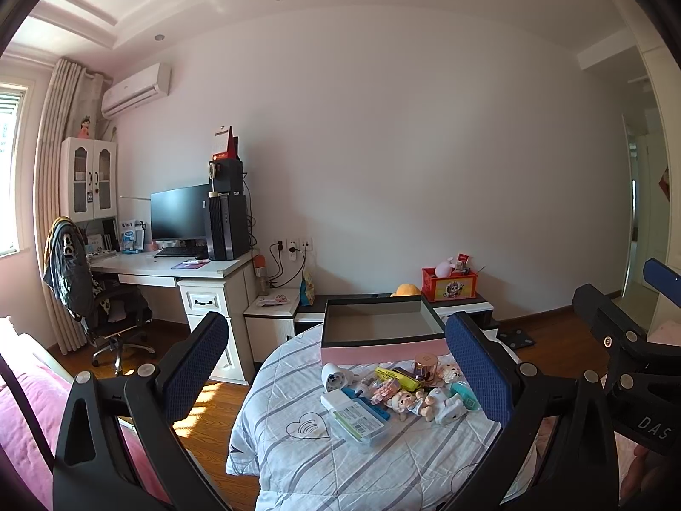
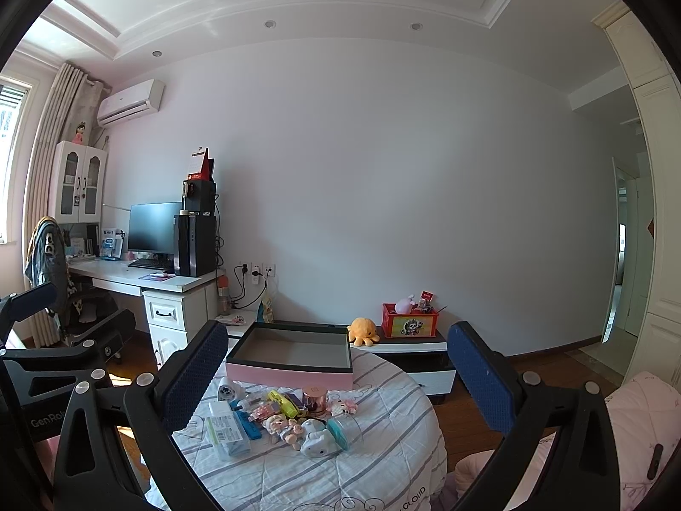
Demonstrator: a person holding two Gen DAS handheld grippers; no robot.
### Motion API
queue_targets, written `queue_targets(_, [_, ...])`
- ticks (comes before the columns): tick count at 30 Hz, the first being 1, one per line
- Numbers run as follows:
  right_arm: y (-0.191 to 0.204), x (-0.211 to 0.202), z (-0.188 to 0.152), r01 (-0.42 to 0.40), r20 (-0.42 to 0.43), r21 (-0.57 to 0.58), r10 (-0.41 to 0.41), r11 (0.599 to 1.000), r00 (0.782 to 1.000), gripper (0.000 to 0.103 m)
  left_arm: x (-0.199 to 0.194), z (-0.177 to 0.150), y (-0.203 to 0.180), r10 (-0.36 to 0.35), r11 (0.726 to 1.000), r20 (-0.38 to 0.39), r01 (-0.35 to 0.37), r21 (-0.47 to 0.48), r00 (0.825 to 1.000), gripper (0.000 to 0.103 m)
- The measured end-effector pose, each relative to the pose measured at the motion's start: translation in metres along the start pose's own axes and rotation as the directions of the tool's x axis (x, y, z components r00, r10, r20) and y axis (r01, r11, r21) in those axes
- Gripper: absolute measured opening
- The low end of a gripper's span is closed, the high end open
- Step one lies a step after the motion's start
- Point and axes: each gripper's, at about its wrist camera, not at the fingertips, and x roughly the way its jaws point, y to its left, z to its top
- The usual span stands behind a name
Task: Organize rigid objects
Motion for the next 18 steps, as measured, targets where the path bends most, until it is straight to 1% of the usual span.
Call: queue_targets(18, [0.0014, -0.0017, 0.0002, 0.0, -0.003, -0.003, 0.0, 1.0, 1.0, 0.103, -0.0017, -0.0012, 0.0003, 0.002, 1.0, 0.0, -0.002, 0.0, 1.0, 0.103])
